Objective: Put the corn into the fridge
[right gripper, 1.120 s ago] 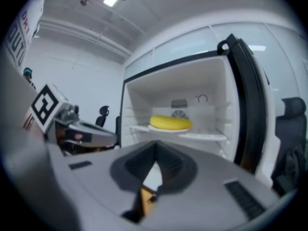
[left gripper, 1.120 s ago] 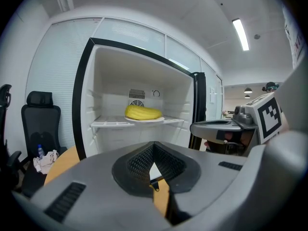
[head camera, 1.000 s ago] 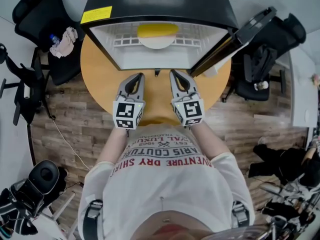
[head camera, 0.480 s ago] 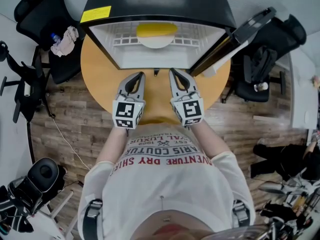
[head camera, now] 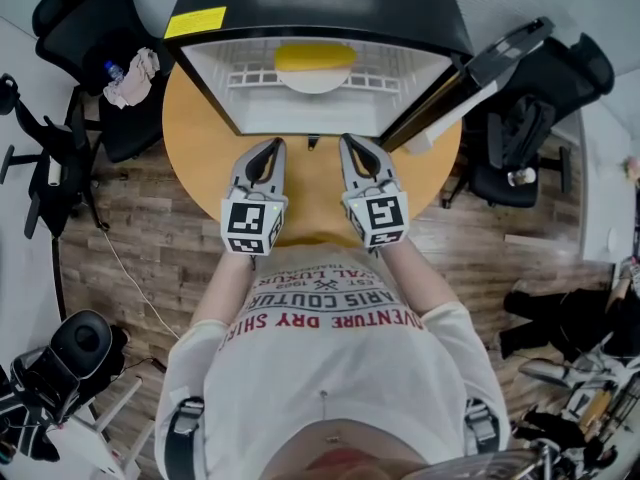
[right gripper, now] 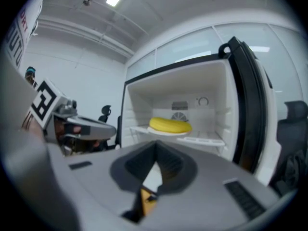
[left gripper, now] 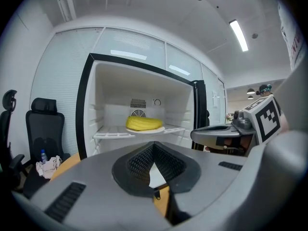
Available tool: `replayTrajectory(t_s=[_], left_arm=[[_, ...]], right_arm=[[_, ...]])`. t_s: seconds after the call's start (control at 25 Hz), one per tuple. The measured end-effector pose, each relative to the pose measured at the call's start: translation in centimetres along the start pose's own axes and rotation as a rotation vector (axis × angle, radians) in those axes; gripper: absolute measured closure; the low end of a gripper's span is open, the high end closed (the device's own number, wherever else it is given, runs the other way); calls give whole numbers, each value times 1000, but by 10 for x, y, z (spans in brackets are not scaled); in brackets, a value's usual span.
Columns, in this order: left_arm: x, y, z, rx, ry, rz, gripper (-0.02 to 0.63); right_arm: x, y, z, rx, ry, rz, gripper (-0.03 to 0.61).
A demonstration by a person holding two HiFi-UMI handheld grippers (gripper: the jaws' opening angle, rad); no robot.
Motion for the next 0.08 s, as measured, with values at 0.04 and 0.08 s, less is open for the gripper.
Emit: replayTrajectory(t_s=[0.04, 0.08], left_arm=[[0, 1, 0, -5, 0, 4, 588], [0, 2, 0, -10, -1, 7, 588]], right_arm=[[0, 0, -1, 0, 0, 2, 551], [1, 0, -1, 1, -1, 5, 551]])
Point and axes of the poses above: the fingertips, and each gripper's own axes: z forward along the fingers, x to its left, y out of its top, the point moved 4 cm from there along -z, backward along the fingers, and after that the axes turned 7 degrees about z, right-handed, at the moved point
